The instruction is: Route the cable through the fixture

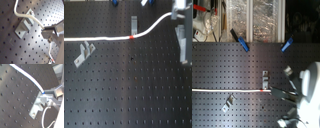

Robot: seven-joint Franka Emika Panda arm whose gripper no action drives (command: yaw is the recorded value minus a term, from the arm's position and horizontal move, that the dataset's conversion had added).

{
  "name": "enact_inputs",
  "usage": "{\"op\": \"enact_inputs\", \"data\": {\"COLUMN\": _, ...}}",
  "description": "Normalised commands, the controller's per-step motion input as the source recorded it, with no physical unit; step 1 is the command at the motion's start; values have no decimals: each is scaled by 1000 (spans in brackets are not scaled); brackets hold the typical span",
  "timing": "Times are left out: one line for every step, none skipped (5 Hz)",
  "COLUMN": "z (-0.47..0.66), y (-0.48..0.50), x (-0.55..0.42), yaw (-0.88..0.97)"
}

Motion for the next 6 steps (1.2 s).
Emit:
{"op": "enact_inputs", "data": {"z": 12, "y": 4, "x": -31, "yaw": 0}}
{"op": "enact_inputs", "data": {"z": 127, "y": 245, "x": -169, "yaw": 137}}
{"op": "enact_inputs", "data": {"z": -2, "y": 227, "x": -25, "yaw": 197}}
{"op": "enact_inputs", "data": {"z": -68, "y": 194, "x": 44, "yaw": 200}}
{"op": "enact_inputs", "data": {"z": -329, "y": -2, "x": 3, "yaw": 106}}
{"op": "enact_inputs", "data": {"z": -26, "y": 0, "x": 0, "yaw": 0}}
